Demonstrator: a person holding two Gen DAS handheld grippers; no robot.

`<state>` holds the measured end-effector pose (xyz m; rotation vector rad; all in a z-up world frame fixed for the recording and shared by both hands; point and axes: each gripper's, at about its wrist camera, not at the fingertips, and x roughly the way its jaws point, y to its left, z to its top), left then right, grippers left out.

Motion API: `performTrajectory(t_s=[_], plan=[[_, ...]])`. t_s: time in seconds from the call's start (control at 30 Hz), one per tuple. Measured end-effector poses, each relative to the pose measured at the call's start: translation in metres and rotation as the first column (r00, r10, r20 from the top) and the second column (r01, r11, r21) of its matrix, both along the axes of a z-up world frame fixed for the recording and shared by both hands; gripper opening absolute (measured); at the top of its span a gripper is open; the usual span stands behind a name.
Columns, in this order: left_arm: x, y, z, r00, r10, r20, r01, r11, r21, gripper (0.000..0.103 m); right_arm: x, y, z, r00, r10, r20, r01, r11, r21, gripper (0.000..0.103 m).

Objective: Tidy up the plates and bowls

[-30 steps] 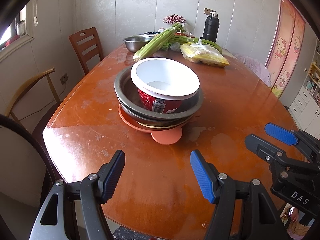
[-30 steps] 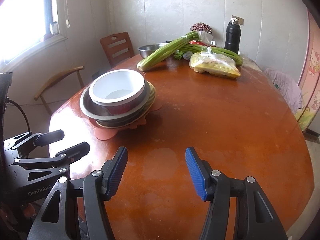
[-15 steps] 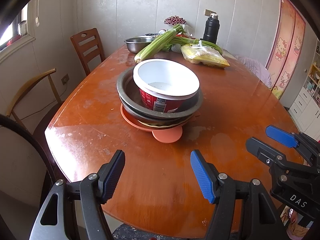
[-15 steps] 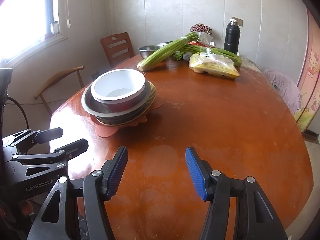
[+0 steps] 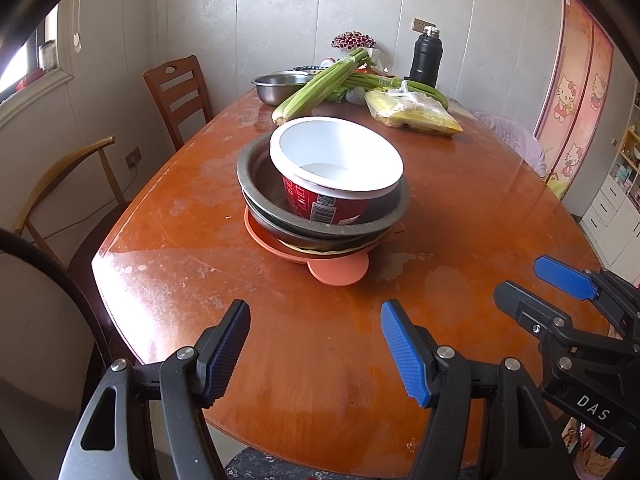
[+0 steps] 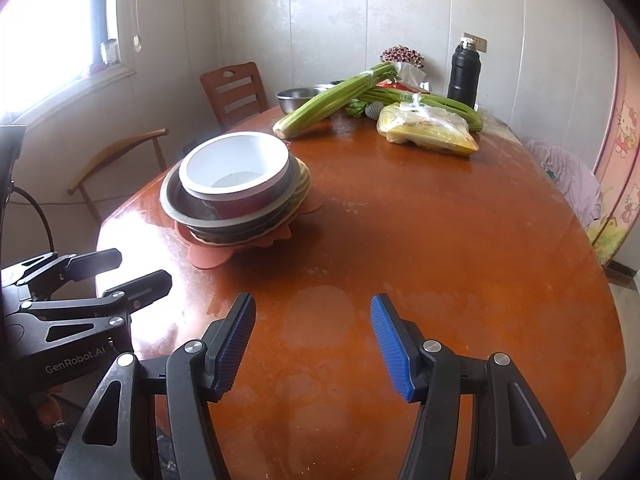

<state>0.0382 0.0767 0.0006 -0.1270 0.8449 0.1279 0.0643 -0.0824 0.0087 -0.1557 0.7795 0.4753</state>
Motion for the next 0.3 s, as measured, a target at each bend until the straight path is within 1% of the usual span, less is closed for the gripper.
performTrajectory(t_s=[0.1,0.17,0.23,0.3], plan=[[0.003,0.005,-0.002,1.0,0.006,0.003,-0.006,1.0,0.002,0.067,0.004,-0.001,-0.004,1.0,-0.006,-0.01,0.006,1.0,0.004,0.062],[0.008,0.014,-0.002,0.999,0.036,0.009,-0.036,0.999,0.023,0.067,0.008,-0.004,-0.005,1.0,-0.01,-0.017,0.01,1.0,0.013,0.062],[0.014,0.033,0.002,0.997,0.079,0.026,-0.08,0.996,0.04,0.068,0.018,-0.014,-0.005,0.999,-0.021,-0.03,0.022,0.999,0.038,0.062],[0.025,0.067,0.01,0.992,0.124,0.037,-0.125,0.992,0.026,0.068,0.031,-0.029,-0.004,0.998,-0.042,-0.041,0.044,0.998,0.052,0.062]])
